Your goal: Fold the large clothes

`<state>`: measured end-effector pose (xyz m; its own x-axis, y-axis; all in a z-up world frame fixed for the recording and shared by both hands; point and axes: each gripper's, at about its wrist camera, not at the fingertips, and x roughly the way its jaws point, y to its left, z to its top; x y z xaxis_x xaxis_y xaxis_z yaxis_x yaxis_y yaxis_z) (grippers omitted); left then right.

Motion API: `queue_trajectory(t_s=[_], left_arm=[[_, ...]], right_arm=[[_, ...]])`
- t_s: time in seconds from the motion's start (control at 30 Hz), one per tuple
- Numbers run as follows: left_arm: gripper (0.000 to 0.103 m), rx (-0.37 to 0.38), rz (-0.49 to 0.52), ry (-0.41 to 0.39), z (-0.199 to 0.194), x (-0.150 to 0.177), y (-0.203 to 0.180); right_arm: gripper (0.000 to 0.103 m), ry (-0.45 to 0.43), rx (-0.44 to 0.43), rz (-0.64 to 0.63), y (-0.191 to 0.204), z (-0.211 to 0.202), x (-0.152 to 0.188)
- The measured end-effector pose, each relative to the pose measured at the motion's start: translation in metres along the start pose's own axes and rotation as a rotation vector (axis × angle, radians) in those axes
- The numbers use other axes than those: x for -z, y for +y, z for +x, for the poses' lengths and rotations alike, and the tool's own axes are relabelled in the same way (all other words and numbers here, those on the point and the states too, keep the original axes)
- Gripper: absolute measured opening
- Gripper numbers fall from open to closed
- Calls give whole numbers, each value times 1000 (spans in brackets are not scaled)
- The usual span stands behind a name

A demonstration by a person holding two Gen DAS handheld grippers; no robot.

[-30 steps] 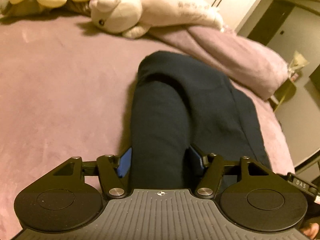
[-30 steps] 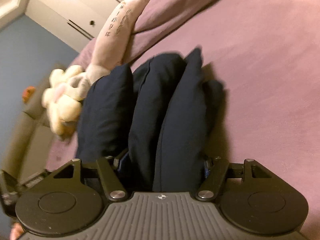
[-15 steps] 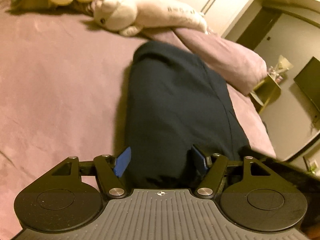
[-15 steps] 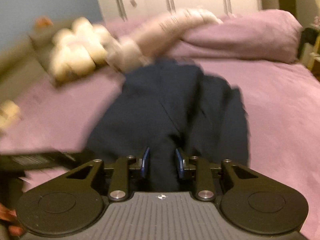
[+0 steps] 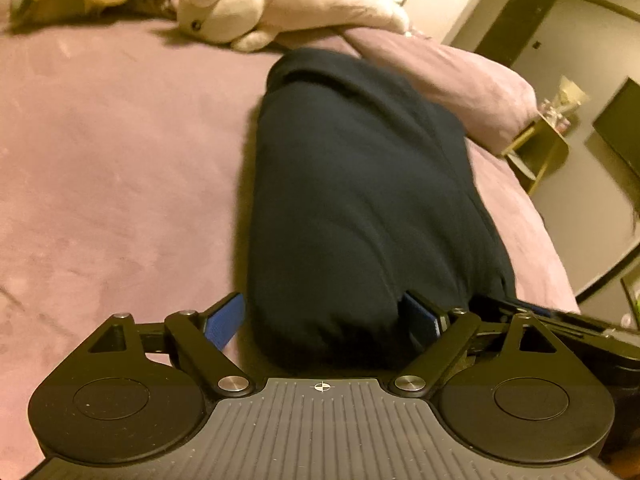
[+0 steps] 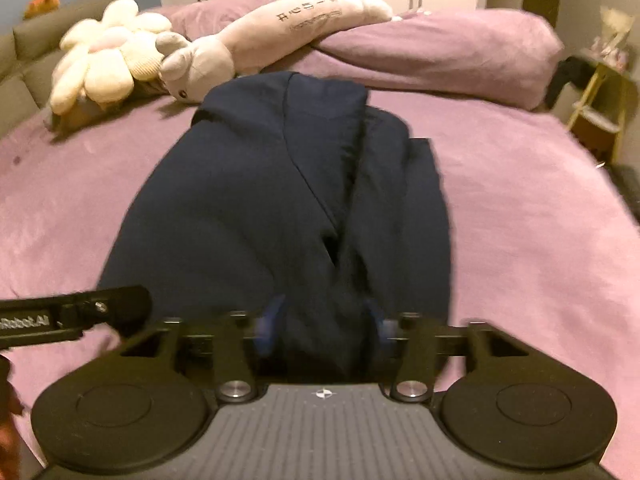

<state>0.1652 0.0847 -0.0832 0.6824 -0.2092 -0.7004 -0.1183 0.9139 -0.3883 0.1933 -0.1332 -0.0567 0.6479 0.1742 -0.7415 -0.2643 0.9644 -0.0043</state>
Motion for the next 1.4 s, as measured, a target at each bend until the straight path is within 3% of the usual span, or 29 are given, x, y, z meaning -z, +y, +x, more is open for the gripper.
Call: queue_trajectory(t_s=[0.07, 0.23, 0.33, 0.37, 0.47, 0.77, 1.4], left_arm=[[93, -29, 41, -1, -16, 11, -6], [96, -110, 123, -5, -51, 32, -20], [97, -178, 158, 4, -65, 33, -30], [97, -200, 169, 5, -67, 31, -33], [97, -254, 187, 13, -73, 27, -41], [98, -250, 139, 6, -84, 18, -32], [99, -278, 166, 33, -78, 24, -39]], right_arm=[[70, 28, -4, -9, 5, -16, 16], [85, 122, 22, -7, 17, -39, 49], [92, 138, 38, 2, 23, -50, 49], [98, 133, 38, 10, 25, -55, 45], [99, 109, 42, 27, 28, -68, 35], [99, 101, 125, 29, 31, -73, 19], [99, 93, 137, 129, 13, -78, 18]])
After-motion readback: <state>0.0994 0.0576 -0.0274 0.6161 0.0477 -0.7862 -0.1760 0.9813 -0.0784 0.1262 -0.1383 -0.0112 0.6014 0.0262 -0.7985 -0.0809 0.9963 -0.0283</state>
